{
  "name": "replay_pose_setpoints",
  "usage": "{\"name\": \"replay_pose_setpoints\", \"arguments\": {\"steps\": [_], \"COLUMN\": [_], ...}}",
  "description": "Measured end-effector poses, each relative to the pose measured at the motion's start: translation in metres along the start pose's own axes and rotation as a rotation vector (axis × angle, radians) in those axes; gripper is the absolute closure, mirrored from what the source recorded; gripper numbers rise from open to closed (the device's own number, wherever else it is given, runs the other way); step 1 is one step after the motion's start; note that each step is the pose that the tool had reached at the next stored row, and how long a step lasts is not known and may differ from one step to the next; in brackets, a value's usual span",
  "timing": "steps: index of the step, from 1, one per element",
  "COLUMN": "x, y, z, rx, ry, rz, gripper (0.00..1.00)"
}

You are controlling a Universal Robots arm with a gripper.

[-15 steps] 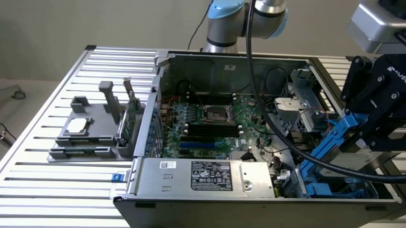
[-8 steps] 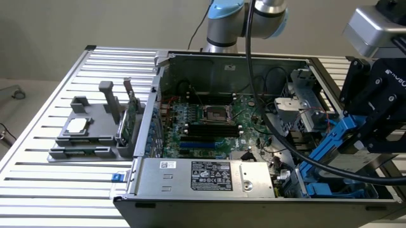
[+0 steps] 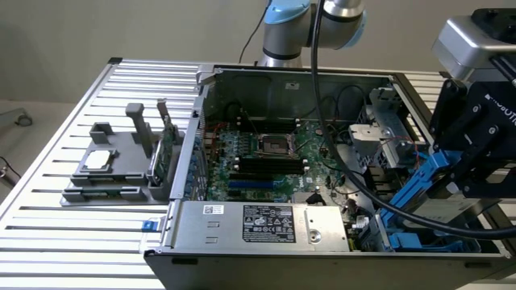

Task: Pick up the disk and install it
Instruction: 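Insert the disk into the insertion slot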

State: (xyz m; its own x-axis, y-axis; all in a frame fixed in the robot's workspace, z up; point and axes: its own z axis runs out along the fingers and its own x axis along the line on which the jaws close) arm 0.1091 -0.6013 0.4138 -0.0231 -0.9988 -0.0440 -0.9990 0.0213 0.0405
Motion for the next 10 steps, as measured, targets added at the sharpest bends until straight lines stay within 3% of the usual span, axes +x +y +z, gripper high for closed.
{"name": "replay_pose_setpoints", "arguments": {"steps": [6,8,10], "x": [0.0001,0.0002,0.0002], "y": [-0.0002,-0.0003,-0.0003], "z": [0.003,0.0039,0.0047], "rx": [-0.0018,-0.0022,-0.0027], "ry": [-0.0002,0.0,0.0], "rz": [0.002,0.003,0.004], "gripper": [0.67,0.6,0.6]}}
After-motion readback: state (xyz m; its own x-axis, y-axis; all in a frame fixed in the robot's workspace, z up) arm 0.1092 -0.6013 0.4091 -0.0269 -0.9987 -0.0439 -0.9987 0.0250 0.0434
